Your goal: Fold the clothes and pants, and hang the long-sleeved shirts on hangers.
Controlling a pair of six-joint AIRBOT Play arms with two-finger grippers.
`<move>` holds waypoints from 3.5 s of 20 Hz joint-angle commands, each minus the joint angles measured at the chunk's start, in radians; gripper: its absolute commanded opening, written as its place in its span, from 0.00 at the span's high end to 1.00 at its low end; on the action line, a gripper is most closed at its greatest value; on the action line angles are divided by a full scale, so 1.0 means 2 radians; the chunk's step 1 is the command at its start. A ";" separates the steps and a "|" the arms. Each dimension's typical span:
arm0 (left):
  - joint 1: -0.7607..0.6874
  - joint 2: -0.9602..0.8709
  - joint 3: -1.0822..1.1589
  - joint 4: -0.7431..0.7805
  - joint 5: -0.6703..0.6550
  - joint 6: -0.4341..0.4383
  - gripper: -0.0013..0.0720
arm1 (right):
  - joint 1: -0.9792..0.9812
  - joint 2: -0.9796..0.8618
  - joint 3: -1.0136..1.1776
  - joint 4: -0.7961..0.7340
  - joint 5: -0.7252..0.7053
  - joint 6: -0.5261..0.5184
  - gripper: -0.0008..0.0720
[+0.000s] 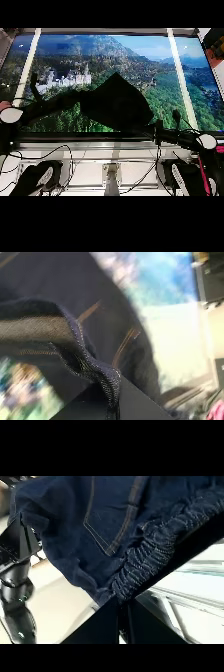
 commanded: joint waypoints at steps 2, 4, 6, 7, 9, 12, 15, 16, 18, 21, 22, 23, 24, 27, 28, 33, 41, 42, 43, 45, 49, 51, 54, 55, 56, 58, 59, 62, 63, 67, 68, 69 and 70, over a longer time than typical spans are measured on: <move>-0.082 -0.121 0.118 0.007 0.076 -0.002 0.97 | 0.000 0.035 0.018 -0.079 -0.121 0.146 0.95; -0.118 -0.214 0.193 0.007 0.090 0.013 0.97 | 0.000 0.004 0.018 -0.147 -0.184 0.196 0.95; -0.149 -0.309 0.269 0.006 0.108 0.014 0.97 | 0.000 -0.046 0.018 -0.163 -0.243 0.215 0.95; -0.161 -0.355 0.307 0.005 0.120 0.014 0.97 | 0.000 -0.074 0.018 -0.163 -0.275 0.215 0.95; -0.180 -0.435 0.373 0.001 0.142 0.014 0.97 | 0.000 -0.135 0.018 -0.161 -0.349 0.215 0.95; -0.191 -0.528 0.444 -0.001 0.158 -0.011 0.97 | 0.000 -0.224 0.019 -0.126 -0.422 0.227 0.95; -0.187 -0.568 0.465 -0.049 0.208 -0.012 0.52 | 0.000 -0.289 0.052 -0.128 -0.429 0.169 0.38; -0.182 -0.567 0.465 -0.046 0.212 -0.012 0.18 | 0.000 -0.300 0.070 -0.131 -0.427 0.107 0.29; -0.168 -0.558 0.465 -0.045 0.199 -0.003 0.14 | -0.001 -0.302 0.105 -0.168 -0.427 0.009 0.29; -0.136 -0.524 0.465 -0.045 0.167 0.024 0.14 | -0.009 -0.302 0.156 -0.251 -0.390 -0.020 0.28; -0.125 -0.507 0.465 -0.045 0.153 0.041 0.14 | -0.020 -0.302 0.172 -0.284 -0.363 -0.020 0.29; -0.115 -0.490 0.465 -0.045 0.139 0.058 0.14 | -0.033 -0.302 0.186 -0.319 -0.329 -0.020 0.29; -0.106 -0.472 0.465 -0.045 0.124 0.069 0.14 | -0.047 -0.302 0.199 -0.355 -0.281 -0.020 0.29; -0.084 -0.418 0.465 -0.046 0.061 0.109 0.14 | -0.094 -0.305 0.212 -0.381 -0.118 -0.086 0.29; -0.080 -0.401 0.465 -0.045 0.038 0.112 0.14 | -0.105 -0.311 0.212 -0.369 -0.059 -0.130 0.29; -0.078 -0.334 0.465 -0.045 -0.038 0.112 0.14 | -0.108 -0.413 0.212 -0.165 0.075 -0.299 0.28; -0.079 -0.309 0.465 -0.046 -0.080 0.111 0.14 | -0.100 -0.495 0.303 -0.248 0.093 -0.281 0.03; -0.079 -0.309 0.465 -0.046 -0.083 0.111 0.14 | -0.100 -0.495 0.313 -0.268 0.104 -0.280 0.03; -0.079 -0.309 0.465 -0.046 -0.085 0.111 0.14 | -0.100 -0.495 0.321 -0.285 0.110 -0.275 0.03; -0.079 -0.309 0.465 -0.046 -0.089 0.109 0.14 | -0.100 -0.496 0.334 -0.305 0.111 -0.259 0.03; -0.079 -0.309 0.465 -0.046 -0.092 0.109 0.14 | -0.100 -0.512 0.334 -0.303 0.110 -0.256 0.04; -0.079 -0.309 0.465 -0.046 -0.102 0.109 0.14 | -0.100 -0.535 0.334 -0.287 0.108 -0.258 0.04; -0.079 -0.309 0.465 -0.046 -0.120 0.109 0.14 | -0.100 -0.573 0.334 -0.274 0.105 -0.272 0.04; -0.079 -0.309 0.465 -0.046 -0.122 0.109 0.14 | -0.100 -0.581 0.334 -0.274 0.097 -0.274 0.04; -0.079 -0.309 0.465 -0.046 -0.122 0.109 0.14 | -0.100 -0.587 0.334 -0.272 0.086 -0.281 0.04; -0.079 -0.309 0.465 -0.046 -0.122 0.109 0.14 | -0.100 -0.598 0.334 -0.247 0.074 -0.285 0.04; -0.079 -0.309 0.465 -0.046 -0.122 0.109 0.14 | -0.097 -0.607 0.334 -0.231 0.070 -0.286 0.05; -0.079 -0.309 0.465 -0.046 -0.122 0.109 0.14 | -0.077 -0.633 0.334 -0.214 0.061 -0.289 0.05; -0.079 -0.309 0.465 -0.046 -0.122 0.109 0.14 | -0.069 -0.636 0.334 -0.211 0.056 -0.289 0.05; -0.079 -0.309 0.465 -0.046 -0.122 0.107 0.14 | -0.050 -0.636 0.334 -0.167 0.030 -0.289 0.56; -0.079 -0.309 0.465 -0.046 -0.122 0.105 0.14 | -0.050 -0.636 0.334 -0.151 0.022 -0.289 0.75; -0.079 -0.309 0.465 -0.046 -0.123 0.105 0.14 | -0.050 -0.634 0.334 -0.138 0.015 -0.289 0.95; -0.079 -0.309 0.465 -0.046 -0.124 0.105 0.14 | -0.050 -0.632 0.335 -0.121 0.006 -0.289 0.95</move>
